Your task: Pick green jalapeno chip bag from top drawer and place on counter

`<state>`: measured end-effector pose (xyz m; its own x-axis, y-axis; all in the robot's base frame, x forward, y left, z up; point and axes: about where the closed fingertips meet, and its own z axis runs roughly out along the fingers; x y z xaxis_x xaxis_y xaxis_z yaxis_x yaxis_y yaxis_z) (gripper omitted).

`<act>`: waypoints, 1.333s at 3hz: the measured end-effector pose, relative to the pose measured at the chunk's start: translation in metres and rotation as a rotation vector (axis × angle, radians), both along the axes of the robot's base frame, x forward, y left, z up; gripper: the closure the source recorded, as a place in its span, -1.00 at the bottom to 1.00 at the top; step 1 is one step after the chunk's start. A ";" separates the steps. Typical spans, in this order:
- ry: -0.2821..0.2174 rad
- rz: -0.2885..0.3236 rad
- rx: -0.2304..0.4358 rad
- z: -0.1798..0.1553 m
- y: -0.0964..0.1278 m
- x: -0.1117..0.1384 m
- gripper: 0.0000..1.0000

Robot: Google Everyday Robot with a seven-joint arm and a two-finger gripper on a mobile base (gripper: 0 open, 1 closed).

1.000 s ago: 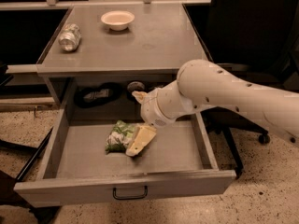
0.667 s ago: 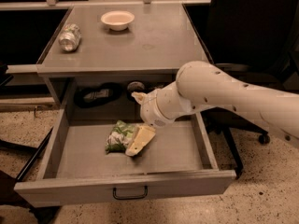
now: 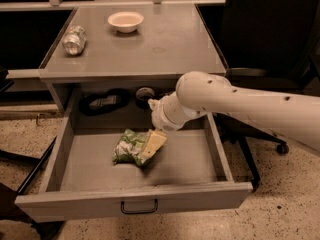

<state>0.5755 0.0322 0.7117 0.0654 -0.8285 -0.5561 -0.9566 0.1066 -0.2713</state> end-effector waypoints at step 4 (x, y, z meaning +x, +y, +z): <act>0.114 -0.097 -0.090 -0.073 -0.039 -0.015 -1.00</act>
Offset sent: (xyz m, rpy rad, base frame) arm 0.0148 -0.0662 -0.0577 -0.1330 0.0285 -0.1465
